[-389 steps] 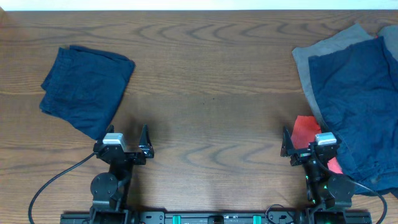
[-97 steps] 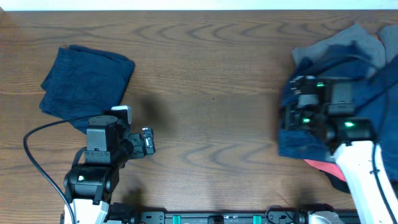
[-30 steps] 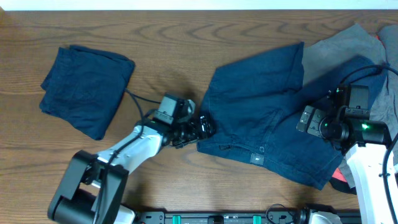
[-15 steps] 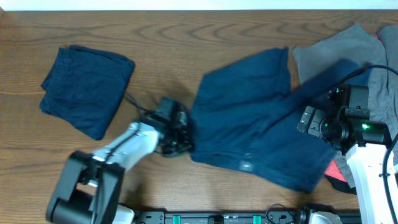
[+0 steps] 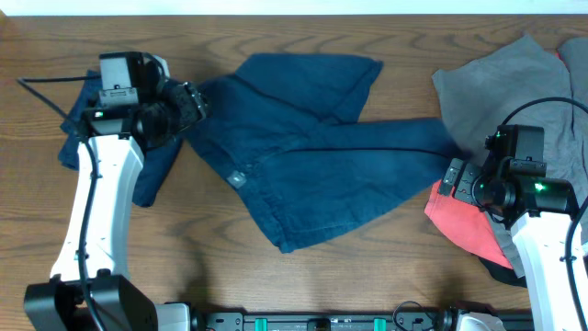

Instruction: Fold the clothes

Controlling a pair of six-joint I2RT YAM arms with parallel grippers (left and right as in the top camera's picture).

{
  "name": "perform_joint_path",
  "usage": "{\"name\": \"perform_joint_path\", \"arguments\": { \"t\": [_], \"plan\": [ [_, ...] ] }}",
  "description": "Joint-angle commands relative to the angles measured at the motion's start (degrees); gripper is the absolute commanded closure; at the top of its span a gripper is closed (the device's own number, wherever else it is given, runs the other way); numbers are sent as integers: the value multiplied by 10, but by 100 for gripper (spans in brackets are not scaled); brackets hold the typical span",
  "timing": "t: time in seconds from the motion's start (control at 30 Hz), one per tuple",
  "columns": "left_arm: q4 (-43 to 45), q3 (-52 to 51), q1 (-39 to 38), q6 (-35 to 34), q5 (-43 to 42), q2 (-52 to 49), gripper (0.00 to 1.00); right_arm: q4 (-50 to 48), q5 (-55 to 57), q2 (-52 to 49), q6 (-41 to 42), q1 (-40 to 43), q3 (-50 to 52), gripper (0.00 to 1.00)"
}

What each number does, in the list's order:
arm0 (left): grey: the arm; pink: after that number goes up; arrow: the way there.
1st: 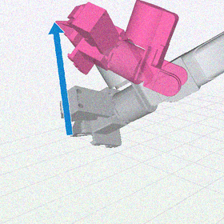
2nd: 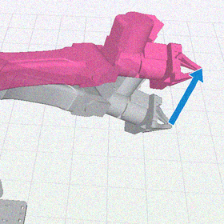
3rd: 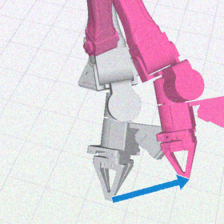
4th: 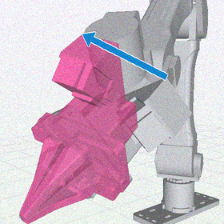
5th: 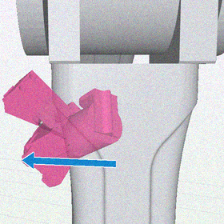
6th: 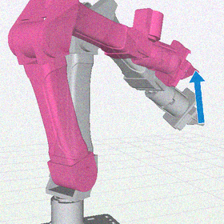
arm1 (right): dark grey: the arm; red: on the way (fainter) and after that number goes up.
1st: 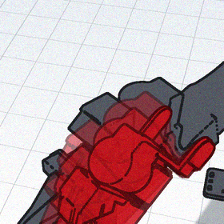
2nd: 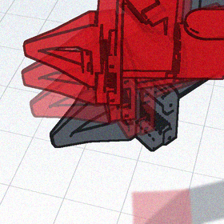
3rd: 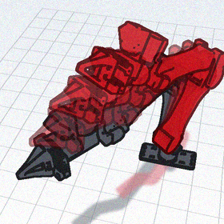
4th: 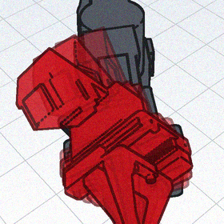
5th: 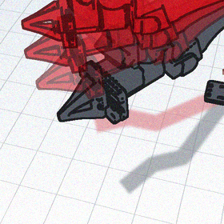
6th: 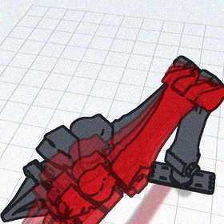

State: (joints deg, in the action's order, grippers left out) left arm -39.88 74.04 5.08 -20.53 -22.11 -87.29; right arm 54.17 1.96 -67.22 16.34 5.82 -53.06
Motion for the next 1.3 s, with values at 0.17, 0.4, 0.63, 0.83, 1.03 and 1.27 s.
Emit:
{"name": "perform_joint_path", "arguments": {
  "t": [0.17,0.4,0.63,0.83,1.03,1.27],
  "plan": [
    [-201,-34,-28,14,7,-7,2,0,-1,3,4,9,0,1],
    [-254,-111,-93,14,-32,-7,2,0,-1,-21,4,9,0,1],
    [-161,-221,-188,-60,-97,-7,1,0,-1,-48,4,9,0,1],
    [-43,-284,-278,-146,-129,-7,1,1,-3,-49,4,9,0,1],
    [17,-297,-341,-233,-109,-7,6,1,-3,-49,4,9,0,1],
    [19,-309,-403,-396,-66,-7,7,0,-3,-49,4,9,0,1]
  ]
}}
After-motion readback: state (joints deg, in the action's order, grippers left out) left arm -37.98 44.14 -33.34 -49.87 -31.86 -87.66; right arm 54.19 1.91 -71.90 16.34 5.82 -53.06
